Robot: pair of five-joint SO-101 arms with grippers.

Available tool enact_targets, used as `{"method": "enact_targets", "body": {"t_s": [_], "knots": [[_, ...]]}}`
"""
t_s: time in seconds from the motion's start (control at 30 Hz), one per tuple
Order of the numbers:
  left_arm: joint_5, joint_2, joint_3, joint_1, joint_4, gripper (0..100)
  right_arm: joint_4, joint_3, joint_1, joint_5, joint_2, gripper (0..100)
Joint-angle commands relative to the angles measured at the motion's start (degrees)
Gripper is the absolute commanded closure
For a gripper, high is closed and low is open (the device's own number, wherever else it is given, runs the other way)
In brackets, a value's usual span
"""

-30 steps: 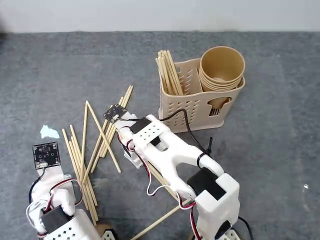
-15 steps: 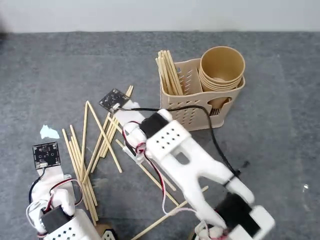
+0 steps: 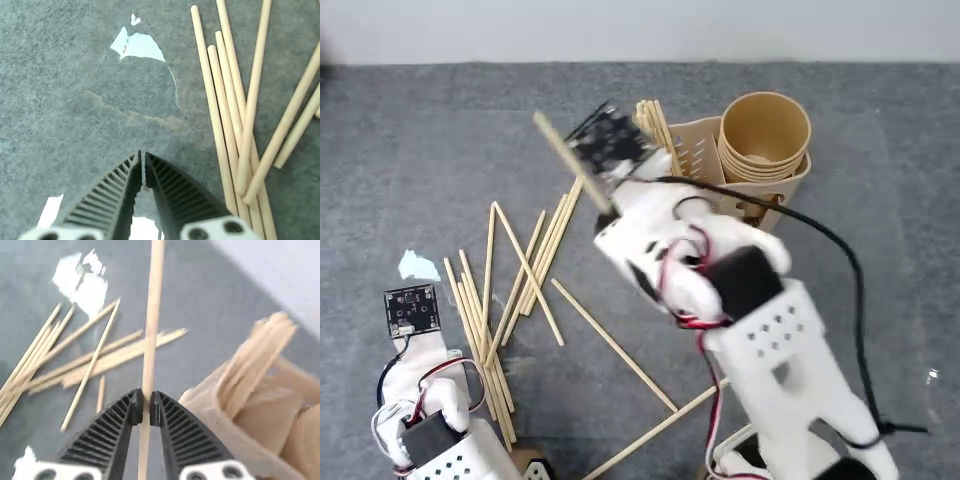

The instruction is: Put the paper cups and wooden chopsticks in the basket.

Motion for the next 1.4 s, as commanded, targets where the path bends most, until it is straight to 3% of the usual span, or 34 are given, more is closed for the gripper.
{"method": "enact_targets", "body": {"t_s": [0.0,0.3,0.57,0.67,0.83,0.97,1.2,1.37], "knots": [[-0.4,-1.1,-0.5,-0.4,0.4,99,-7.1,-3.3,3.6,0.6,-4.7,99.1],[-0.4,-1.1,-0.5,-0.4,0.4,99,-28.1,-1.6,10.2,0.4,-5.7,99.1],[-0.4,-1.1,-0.5,-0.4,0.4,99,-55.2,18.7,14.5,0.8,-5.9,99.1],[-0.4,-1.1,-0.5,-0.4,0.4,99,-59.2,25.3,15.3,0.7,-6.2,99.1],[-0.4,-1.1,-0.5,-0.4,0.4,99,-54.4,26.6,15.4,0.5,-6.3,96.3],[-0.4,-1.1,-0.5,-0.4,0.4,99,-46.2,22.1,15.4,-3.3,-6.4,83.3],[-0.4,-1.1,-0.5,-0.4,0.4,99,-19.3,6.4,15.0,-10.2,-6.3,80.9],[-0.4,-1.1,-0.5,-0.4,0.4,99,0.7,2.3,13.5,-10.7,-5.8,80.9]]}}
